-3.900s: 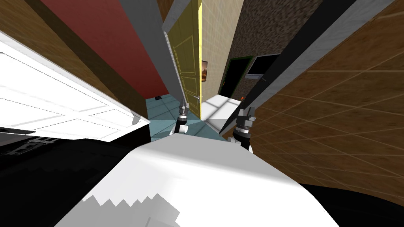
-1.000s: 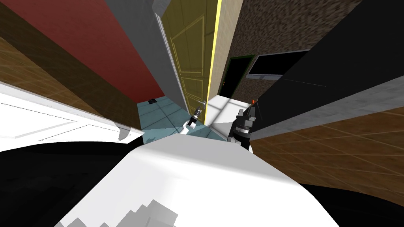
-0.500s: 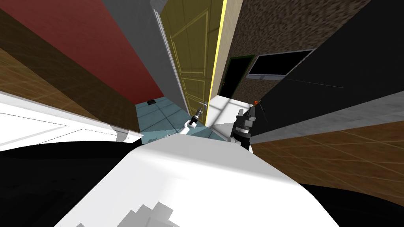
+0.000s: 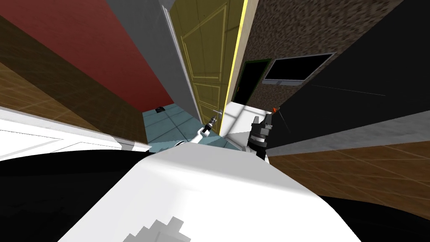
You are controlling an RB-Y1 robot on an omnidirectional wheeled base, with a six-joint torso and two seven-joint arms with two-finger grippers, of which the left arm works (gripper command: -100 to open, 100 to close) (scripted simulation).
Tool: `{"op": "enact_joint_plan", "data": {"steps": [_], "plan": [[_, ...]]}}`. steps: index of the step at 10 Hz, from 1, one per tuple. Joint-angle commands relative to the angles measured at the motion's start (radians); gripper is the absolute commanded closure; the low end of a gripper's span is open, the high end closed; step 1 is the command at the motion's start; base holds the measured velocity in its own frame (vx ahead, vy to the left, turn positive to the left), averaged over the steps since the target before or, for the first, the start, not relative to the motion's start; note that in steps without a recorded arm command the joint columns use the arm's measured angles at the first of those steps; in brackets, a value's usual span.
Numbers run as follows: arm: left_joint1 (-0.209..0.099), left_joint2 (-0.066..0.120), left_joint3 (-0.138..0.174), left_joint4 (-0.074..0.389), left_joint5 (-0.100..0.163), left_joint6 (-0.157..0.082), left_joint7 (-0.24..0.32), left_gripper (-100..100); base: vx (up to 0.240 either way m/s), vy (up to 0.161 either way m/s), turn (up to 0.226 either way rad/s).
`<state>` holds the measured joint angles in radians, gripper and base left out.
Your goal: Push the door open
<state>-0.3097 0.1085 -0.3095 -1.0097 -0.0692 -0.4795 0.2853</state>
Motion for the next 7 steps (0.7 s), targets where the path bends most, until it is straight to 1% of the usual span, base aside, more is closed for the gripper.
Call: {"op": "enact_joint_plan", "data": {"steps": [1, 2, 3, 4, 6, 7], "plan": [[-0.021, 0.001, -0.008, 0.038, -0.003, 0.0, 0.011, -100, 0.07, 0.099, -0.024], [-0.033, 0.001, -0.012, 0.058, -0.004, 0.001, 0.017, -100, 0.069, 0.091, -0.022], [-0.057, 0.001, -0.021, 0.099, -0.008, 0.003, 0.027, -100, 0.09, 0.12, -0.032], [-0.067, 0.0, -0.025, 0.115, -0.009, 0.004, 0.032, -100, 0.092, 0.117, -0.031], [-0.104, 0.0, -0.039, 0.179, -0.015, 0.008, 0.049, -100, 0.103, 0.131, -0.03], [-0.117, 0.0, -0.045, 0.202, -0.017, 0.009, 0.055, -100, 0.114, 0.128, -0.031]]}}
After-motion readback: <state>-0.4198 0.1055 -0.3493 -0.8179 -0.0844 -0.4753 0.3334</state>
